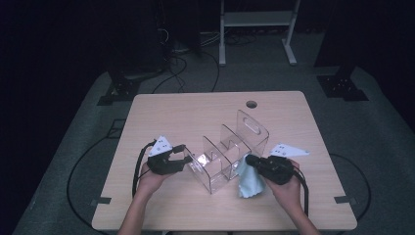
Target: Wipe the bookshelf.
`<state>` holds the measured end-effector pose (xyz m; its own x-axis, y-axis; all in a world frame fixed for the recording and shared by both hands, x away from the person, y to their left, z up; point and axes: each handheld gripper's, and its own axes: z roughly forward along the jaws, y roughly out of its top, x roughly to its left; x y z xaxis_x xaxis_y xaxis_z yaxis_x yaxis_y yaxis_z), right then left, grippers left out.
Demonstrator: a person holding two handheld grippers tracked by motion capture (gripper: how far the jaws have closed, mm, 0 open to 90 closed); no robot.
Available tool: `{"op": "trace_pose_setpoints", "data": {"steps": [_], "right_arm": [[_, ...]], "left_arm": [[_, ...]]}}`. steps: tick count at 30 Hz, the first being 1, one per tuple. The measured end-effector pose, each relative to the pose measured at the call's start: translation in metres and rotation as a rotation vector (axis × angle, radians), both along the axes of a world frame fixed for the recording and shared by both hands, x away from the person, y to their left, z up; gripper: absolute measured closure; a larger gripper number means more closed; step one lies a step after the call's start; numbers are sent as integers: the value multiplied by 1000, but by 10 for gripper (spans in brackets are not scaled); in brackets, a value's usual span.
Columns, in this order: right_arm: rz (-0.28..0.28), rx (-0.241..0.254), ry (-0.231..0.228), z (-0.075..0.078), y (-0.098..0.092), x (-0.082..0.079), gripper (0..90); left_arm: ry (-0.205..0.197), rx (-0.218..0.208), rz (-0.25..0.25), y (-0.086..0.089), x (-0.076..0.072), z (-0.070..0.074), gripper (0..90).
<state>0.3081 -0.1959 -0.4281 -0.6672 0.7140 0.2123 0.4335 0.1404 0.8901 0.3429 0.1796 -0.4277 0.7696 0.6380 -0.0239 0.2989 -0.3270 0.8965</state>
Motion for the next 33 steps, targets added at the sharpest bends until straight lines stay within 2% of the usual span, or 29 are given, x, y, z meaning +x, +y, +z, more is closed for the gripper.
{"op": "trace_pose_setpoints", "data": {"steps": [3,5,7,10,12,13,15,18,20,23,26,28,30,31,33], "right_arm": [[-31,11,17,-2,-10,6,838],[-30,5,20,-3,-8,5,839],[-6,0,14,-3,0,1,838],[65,-3,8,-1,17,-8,838],[75,-25,-7,2,20,-10,838],[70,-17,-11,3,17,-8,838],[18,-4,-14,5,6,-3,838],[-20,22,9,3,-2,1,839],[4,17,12,2,4,-3,838],[82,20,9,2,22,-12,838],[97,-13,-13,4,26,-14,838],[61,-5,-13,5,18,-9,838],[-5,-9,-12,3,6,-3,838],[-31,2,3,2,-1,0,838],[-40,5,16,0,-3,0,838]], "left_arm": [[-1,1,-2,-1,0,0,460],[0,2,0,-1,0,0,460],[2,-4,3,-1,0,0,460],[1,-4,2,0,1,0,460],[2,-4,2,0,0,0,460],[1,-4,2,0,0,0,460],[0,-2,1,-1,0,0,459],[-2,2,-2,-2,0,0,460],[-2,1,-1,-2,0,0,459],[-1,-5,-1,-2,0,0,460],[-1,-4,0,-1,0,0,460],[-2,-2,2,-2,0,0,459],[-2,2,0,-2,0,0,460],[-2,2,-1,-2,0,0,459],[-2,3,0,-2,0,0,460]]}}
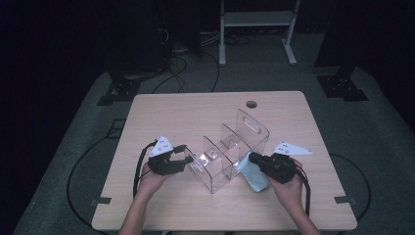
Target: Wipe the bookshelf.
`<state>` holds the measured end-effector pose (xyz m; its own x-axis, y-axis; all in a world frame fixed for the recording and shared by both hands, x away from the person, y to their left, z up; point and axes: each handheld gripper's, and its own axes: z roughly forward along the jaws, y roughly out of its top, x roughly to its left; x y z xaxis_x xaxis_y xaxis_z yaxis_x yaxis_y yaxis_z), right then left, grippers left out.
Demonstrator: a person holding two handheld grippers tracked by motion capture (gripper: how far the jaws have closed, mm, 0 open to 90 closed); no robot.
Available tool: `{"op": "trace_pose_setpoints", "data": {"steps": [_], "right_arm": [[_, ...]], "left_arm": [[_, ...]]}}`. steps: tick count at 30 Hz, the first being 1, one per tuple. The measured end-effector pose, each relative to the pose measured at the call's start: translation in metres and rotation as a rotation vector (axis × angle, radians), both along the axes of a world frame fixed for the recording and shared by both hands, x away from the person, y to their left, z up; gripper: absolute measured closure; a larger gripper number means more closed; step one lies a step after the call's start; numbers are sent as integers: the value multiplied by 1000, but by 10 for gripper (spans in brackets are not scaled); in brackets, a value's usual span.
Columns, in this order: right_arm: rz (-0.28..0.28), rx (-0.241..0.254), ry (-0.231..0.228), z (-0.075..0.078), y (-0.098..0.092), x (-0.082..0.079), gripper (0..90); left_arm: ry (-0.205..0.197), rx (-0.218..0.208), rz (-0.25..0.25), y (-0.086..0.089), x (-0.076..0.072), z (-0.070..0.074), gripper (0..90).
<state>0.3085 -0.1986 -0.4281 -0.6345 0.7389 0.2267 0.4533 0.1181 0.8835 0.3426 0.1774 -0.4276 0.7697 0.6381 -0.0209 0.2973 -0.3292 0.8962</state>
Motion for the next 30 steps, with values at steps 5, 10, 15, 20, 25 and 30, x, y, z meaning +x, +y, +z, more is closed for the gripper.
{"op": "trace_pose_setpoints", "data": {"steps": [5,10,15,20,25,30], "right_arm": [[108,-26,-2,-2,28,-13,837],[70,-37,-23,0,19,-6,837],[-18,-2,2,-4,-3,6,837],[55,-14,4,-5,16,-5,837],[61,-20,-12,-2,16,-5,837],[49,-14,0,-3,16,-7,837]], "left_arm": [[2,-5,5,2,1,0,459],[2,-5,7,1,0,0,460],[-2,3,3,-1,-1,0,460],[1,-1,5,0,0,0,460],[-1,0,4,0,-1,0,460],[-4,0,5,-1,-1,0,460]]}}
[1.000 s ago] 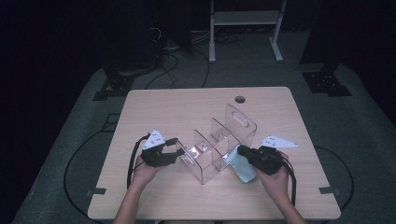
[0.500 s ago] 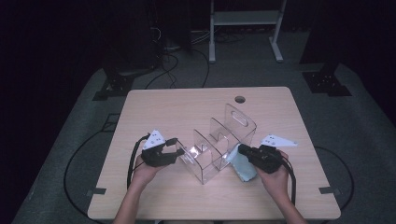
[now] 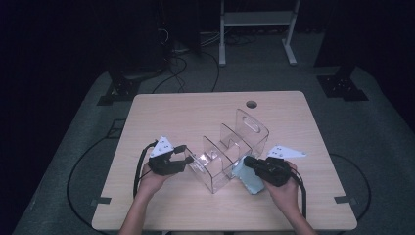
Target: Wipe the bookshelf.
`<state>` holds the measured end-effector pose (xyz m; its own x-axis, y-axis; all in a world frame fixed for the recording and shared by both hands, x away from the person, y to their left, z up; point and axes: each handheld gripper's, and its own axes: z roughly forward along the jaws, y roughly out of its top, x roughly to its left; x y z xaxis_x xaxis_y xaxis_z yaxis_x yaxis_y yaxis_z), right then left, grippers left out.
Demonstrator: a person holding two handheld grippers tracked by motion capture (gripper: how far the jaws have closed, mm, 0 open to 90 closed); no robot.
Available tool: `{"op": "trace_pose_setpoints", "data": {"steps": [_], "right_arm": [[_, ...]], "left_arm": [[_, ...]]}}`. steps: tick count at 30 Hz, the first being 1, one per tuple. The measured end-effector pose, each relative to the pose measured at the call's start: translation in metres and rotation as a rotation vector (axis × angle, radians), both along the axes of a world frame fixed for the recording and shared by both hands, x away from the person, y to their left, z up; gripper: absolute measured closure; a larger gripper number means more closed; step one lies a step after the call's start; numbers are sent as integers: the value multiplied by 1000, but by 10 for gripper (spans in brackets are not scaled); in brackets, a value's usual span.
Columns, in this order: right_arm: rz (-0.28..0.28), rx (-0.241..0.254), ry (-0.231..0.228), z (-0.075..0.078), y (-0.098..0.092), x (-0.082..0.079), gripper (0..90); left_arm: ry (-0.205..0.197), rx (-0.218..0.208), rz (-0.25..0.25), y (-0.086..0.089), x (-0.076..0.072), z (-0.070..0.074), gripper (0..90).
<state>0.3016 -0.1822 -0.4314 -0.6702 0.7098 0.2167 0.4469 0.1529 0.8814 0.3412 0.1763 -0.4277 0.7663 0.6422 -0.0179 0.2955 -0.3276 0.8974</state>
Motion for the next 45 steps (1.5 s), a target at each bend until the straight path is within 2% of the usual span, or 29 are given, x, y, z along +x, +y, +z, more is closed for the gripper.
{"op": "trace_pose_setpoints", "data": {"steps": [2,4,5,6,9,11,15,17,20,23,25,29,31,32,36,38,41,44,45], "right_arm": [[25,-14,-9,0,10,-5,836],[62,9,4,0,15,-8,835],[72,-2,-5,1,18,-10,836],[74,-11,-14,2,18,-10,836],[46,7,-12,4,11,-7,837],[51,9,-9,3,12,-9,837],[113,-1,-9,2,30,-19,836],[140,-21,-25,3,37,-23,837],[127,-31,-55,6,33,-22,837],[89,-9,-45,6,26,-20,836],[93,-10,-44,6,29,-22,837],[168,-3,-40,6,48,-32,837],[204,-23,-53,7,57,-36,837],[202,-43,-69,8,58,-37,837],[139,-37,-75,11,46,-32,838],[133,-31,-69,10,46,-33,838],[168,-40,-71,8,59,-39,839],[235,-30,-64,7,73,-45,839],[238,-41,-77,7,75,-47,839]], "left_arm": [[3,-3,3,1,0,0,460],[2,-1,1,2,0,0,460],[1,-1,1,2,0,0,460],[0,-1,2,2,0,0,460],[-1,0,-1,1,0,0,460],[-2,-1,-1,1,0,0,460],[-3,-1,0,2,0,0,459],[-2,1,-2,2,0,0,460],[-1,0,-3,3,0,0,459],[-3,-1,-4,2,0,0,460],[-2,0,-3,1,0,0,459],[-1,-4,-1,2,-1,-1,459],[-1,-2,-2,2,-1,0,459],[-1,-4,-1,2,-1,0,460],[-1,-2,-3,1,-1,0,460],[1,-3,-3,1,-1,0,459],[-2,1,0,2,-1,0,459],[-2,-1,-1,2,-1,0,460],[-2,0,-2,2,-1,0,459]]}}
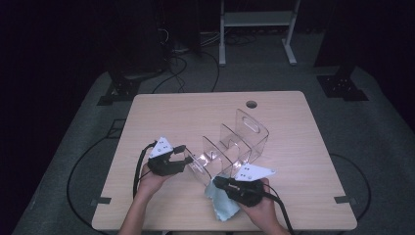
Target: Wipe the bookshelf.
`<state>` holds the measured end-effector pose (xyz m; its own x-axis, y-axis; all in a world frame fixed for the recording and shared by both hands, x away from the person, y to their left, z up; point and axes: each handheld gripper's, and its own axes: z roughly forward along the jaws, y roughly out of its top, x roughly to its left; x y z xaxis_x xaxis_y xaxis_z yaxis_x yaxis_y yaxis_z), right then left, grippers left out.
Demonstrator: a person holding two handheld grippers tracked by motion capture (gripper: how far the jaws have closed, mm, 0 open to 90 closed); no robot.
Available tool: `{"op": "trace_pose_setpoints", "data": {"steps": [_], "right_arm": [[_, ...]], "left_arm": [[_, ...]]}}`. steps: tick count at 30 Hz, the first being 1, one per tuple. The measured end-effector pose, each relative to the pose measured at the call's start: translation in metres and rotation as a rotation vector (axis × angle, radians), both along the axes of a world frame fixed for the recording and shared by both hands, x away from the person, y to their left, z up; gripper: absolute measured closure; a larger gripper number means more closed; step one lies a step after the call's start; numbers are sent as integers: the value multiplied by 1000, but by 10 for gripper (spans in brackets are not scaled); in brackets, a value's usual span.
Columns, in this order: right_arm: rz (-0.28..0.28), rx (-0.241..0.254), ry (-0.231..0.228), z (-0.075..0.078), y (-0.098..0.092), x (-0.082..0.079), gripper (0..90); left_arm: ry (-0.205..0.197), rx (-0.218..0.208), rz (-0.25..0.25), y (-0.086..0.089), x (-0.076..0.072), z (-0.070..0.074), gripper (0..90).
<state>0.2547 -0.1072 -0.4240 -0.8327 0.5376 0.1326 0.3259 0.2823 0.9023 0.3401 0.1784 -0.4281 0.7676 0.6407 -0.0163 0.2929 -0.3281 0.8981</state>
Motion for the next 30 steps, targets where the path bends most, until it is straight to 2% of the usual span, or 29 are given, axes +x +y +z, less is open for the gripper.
{"op": "trace_pose_setpoints", "data": {"steps": [2,5,7,8,12,14,16,19,22,25,27,30], "right_arm": [[-4,-8,-7,1,-3,2,839],[-53,-11,-13,0,-12,5,839],[-63,-10,-8,-2,-14,4,838],[-58,-12,-5,-3,-12,3,839],[16,-28,14,-9,6,-2,838],[26,-25,17,-9,5,-1,838],[3,-21,18,-8,-2,3,839],[-64,-15,12,-7,-17,9,838],[-86,-2,26,-10,-17,8,839],[-21,-24,40,-16,-2,2,838],[6,-54,30,-19,7,-1,839],[-9,-48,31,-17,-1,3,838]], "left_arm": [[-1,1,0,0,0,0,459],[0,0,-3,0,0,0,459],[1,0,-3,0,0,0,459],[1,1,-3,0,0,0,459],[1,0,1,1,0,0,459],[1,1,0,1,0,0,459],[2,0,0,1,0,0,460],[1,-3,-1,0,0,0,459],[1,-3,1,0,0,0,459],[1,-3,1,0,0,0,459],[1,2,-1,1,0,0,459],[2,-4,1,1,0,0,459]]}}
